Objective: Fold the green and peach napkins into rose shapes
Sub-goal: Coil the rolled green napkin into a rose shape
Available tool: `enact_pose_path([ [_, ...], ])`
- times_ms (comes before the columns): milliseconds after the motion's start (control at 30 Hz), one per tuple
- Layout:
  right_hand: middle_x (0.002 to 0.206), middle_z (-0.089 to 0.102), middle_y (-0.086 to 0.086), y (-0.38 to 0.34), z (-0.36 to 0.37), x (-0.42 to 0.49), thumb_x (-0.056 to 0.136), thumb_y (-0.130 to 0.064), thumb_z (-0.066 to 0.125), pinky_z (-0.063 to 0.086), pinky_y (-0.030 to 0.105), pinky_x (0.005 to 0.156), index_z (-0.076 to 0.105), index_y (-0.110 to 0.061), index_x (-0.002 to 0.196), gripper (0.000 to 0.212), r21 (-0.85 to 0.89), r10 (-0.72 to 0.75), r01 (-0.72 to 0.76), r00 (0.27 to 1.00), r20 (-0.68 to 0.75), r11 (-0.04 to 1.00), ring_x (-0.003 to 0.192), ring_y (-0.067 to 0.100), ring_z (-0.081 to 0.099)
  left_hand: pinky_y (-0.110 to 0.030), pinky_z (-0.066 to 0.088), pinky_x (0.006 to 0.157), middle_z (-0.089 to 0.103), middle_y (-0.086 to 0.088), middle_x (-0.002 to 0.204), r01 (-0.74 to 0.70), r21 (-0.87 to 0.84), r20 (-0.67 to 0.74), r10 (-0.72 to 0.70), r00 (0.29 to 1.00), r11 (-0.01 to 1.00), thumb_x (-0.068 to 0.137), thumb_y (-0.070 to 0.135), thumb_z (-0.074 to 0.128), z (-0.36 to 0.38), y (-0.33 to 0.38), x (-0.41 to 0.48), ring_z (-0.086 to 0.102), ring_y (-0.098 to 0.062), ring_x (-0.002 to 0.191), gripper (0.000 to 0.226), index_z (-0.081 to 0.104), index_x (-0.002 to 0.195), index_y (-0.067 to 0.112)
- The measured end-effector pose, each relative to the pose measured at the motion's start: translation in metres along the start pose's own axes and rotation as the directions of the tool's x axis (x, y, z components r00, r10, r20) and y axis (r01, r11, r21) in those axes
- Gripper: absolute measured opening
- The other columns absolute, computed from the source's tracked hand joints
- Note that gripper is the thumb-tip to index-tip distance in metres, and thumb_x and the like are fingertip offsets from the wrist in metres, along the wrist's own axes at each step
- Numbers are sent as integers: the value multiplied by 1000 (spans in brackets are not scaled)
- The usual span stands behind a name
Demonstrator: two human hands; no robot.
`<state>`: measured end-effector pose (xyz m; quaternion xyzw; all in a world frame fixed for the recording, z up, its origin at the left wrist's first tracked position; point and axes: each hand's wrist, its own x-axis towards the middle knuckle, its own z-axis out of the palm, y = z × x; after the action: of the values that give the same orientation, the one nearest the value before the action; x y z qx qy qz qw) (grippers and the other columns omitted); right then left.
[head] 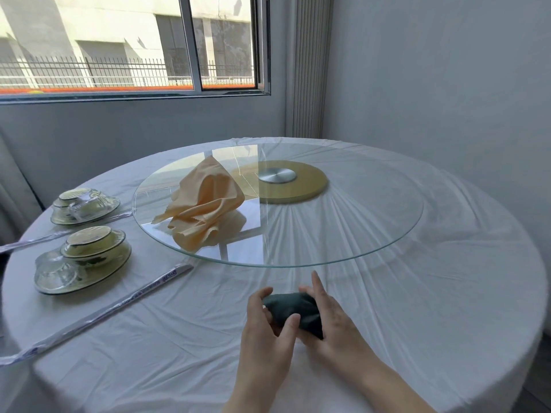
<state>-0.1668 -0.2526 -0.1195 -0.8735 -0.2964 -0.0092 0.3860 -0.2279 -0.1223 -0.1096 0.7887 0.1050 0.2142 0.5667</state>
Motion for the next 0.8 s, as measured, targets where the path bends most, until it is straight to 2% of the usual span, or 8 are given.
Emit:
enact_pose_path([
  [100, 135, 34, -26, 2, 0, 0, 85, -43, 58, 31, 10, 99, -14, -33, 144, 93, -26, -27, 28, 1000, 16, 999, 123, -11, 31, -31, 54, 69, 67, -5, 80, 63, -51, 34, -61, 998, 997, 77, 19, 70, -6, 2, -1, 64, -13, 67, 44, 41, 107, 33],
  [267, 135, 37, -23, 6, 1, 1, 77, -54, 52, 30, 2, 95, -14, -29, 144, 97, -31, -30, 30, 999, 20, 999, 120, -14, 31, -24, 50, 66, 62, -6, 96, 213, -27, 242, -200, 949, 977, 62, 31, 63, -14, -2, 10, 62, -12, 77, 56, 40, 112, 28],
  [367, 133, 33, -29, 8, 2, 1, 82, -38, 62, 26, -2, 93, -13, -41, 144, 97, -43, -74, 74, 997, 0, 996, 119, -22, 26, -32, 55, 82, 53, -1, 111, 309, -63, 356, -268, 895, 949, 55, 22, 68, -18, 9, 27, 60, -16, 99, 68, 44, 119, 28],
  [433, 131, 26, -41, 6, 2, 0, 83, -32, 63, 23, -2, 95, -7, -57, 139, 92, -72, -123, 122, 992, -23, 990, 120, -24, 23, -36, 58, 78, 54, -2, 111, 380, -114, 416, -303, 857, 918, 60, 17, 71, -21, 20, 37, 62, -19, 100, 63, 52, 119, 30],
  [533, 138, 24, -39, 2, 1, 0, 84, -28, 63, 24, 7, 105, 5, -64, 134, 85, -73, -170, 165, 984, -58, 984, 130, -15, 23, -35, 58, 77, 65, 0, 104, 343, -77, 405, -285, 869, 936, 80, 22, 72, -21, 30, 47, 65, -16, 96, 26, 65, 104, 29],
  [600, 140, 18, -37, 2, 1, -1, 86, -29, 62, 24, 10, 108, -3, -66, 132, 87, -84, -158, 153, 986, -49, 985, 132, -15, 18, -37, 58, 79, 69, 1, 96, 327, -49, 365, -288, 885, 944, 85, 25, 66, -16, 33, 49, 66, -14, 93, 10, 69, 95, 25],
  [700, 143, 12, -37, 6, 4, -2, 89, -32, 60, 23, 16, 110, -11, -66, 132, 89, -123, -160, 154, 986, -40, 980, 134, -16, 12, -36, 56, 76, 71, -5, 91, 404, -120, 324, -348, 880, 907, 88, 25, 62, -14, 34, 51, 67, -18, 88, 15, 73, 89, 15],
  [800, 153, 4, -23, 8, 5, -1, 91, -28, 56, 24, 25, 114, -3, -64, 135, 82, -183, -206, 199, 978, -23, 963, 139, -9, 3, -31, 53, 65, 71, -10, 84, 402, -166, 306, -341, 889, 900, 88, 16, 63, -13, 31, 56, 66, -20, 80, 13, 74, 85, 8],
])
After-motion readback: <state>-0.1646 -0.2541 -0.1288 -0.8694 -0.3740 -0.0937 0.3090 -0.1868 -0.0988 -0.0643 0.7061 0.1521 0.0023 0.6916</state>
